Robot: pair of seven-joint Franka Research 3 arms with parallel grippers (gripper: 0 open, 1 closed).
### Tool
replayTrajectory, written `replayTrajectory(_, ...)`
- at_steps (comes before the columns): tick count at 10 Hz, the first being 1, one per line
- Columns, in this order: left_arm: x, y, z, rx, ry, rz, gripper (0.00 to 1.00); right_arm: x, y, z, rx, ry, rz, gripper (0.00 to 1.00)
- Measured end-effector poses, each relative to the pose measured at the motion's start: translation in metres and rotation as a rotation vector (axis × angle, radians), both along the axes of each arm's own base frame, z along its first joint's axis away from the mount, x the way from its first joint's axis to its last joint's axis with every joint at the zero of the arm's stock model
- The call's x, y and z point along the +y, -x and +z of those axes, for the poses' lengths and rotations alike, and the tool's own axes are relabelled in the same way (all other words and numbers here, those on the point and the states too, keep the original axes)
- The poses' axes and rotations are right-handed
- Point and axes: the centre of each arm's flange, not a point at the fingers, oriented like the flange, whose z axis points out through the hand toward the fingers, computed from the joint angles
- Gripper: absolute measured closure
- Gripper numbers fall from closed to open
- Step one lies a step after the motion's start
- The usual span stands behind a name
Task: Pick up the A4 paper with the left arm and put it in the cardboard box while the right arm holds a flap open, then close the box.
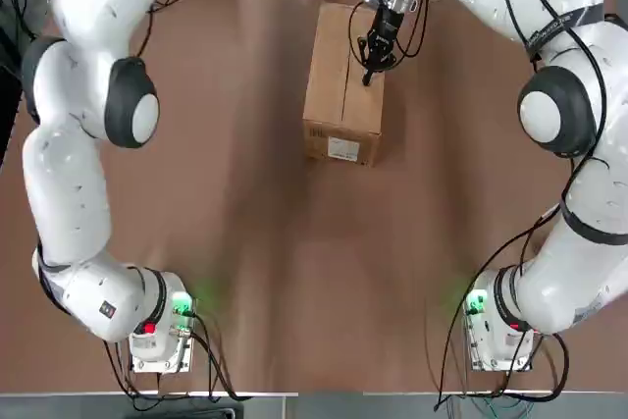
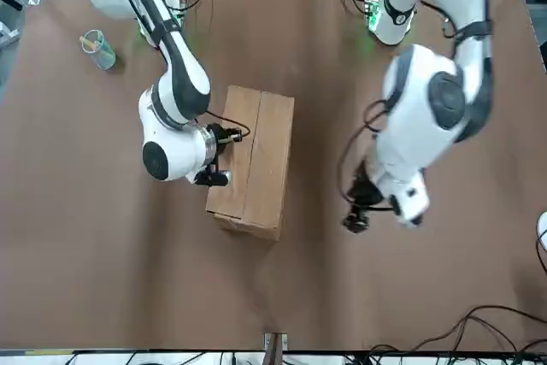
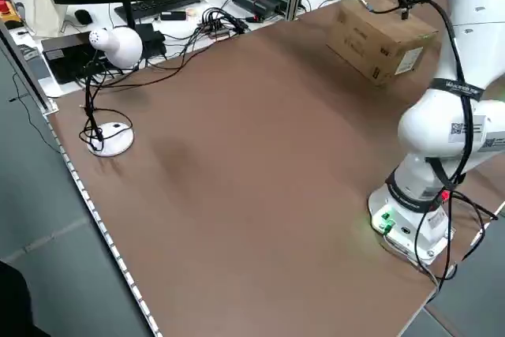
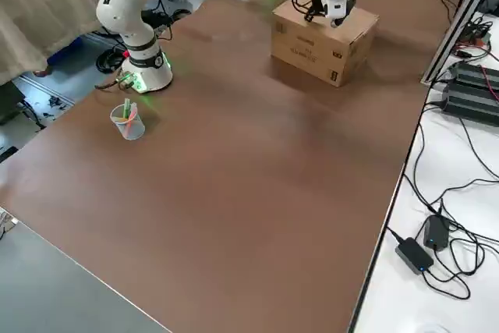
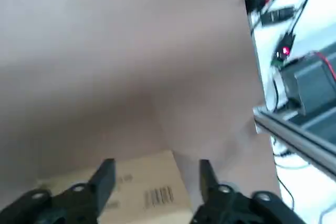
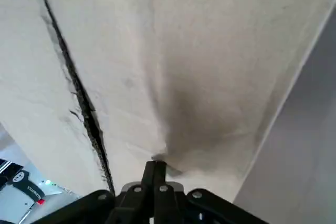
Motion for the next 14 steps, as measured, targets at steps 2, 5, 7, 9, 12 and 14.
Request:
replayTrajectory(2, 0.080, -0.012, 0.018, 0.002, -0.051, -0.093, 0.00, 0.002, 0.001, 0.000, -0.011, 0.010, 0.009, 0.99)
replayTrajectory(5, 0.183, -0.013, 0.037, 0.009, -0.136, -0.298, 0.00, 0.003, 0.002, -0.001, -0.018, 0.017, 0.012, 0.99)
replayTrajectory(7, 0.217, -0.009, 0.043, 0.021, -0.181, -0.427, 0.00, 0.006, 0.004, -0.003, -0.032, 0.028, 0.017, 0.99)
replayTrajectory(9, 0.238, 0.003, 0.060, 0.030, -0.185, -0.569, 0.00, 0.005, 0.005, -0.003, -0.035, 0.029, 0.016, 0.99)
replayTrajectory(12, 0.234, 0.012, 0.072, 0.021, -0.182, -0.676, 0.00, 0.005, 0.002, 0.002, -0.007, 0.033, 0.030, 0.88)
replayTrajectory(14, 0.233, 0.018, 0.086, -0.021, -0.192, -0.845, 0.00, 0.005, 0.000, 0.014, 0.062, 0.057, 0.046, 0.66)
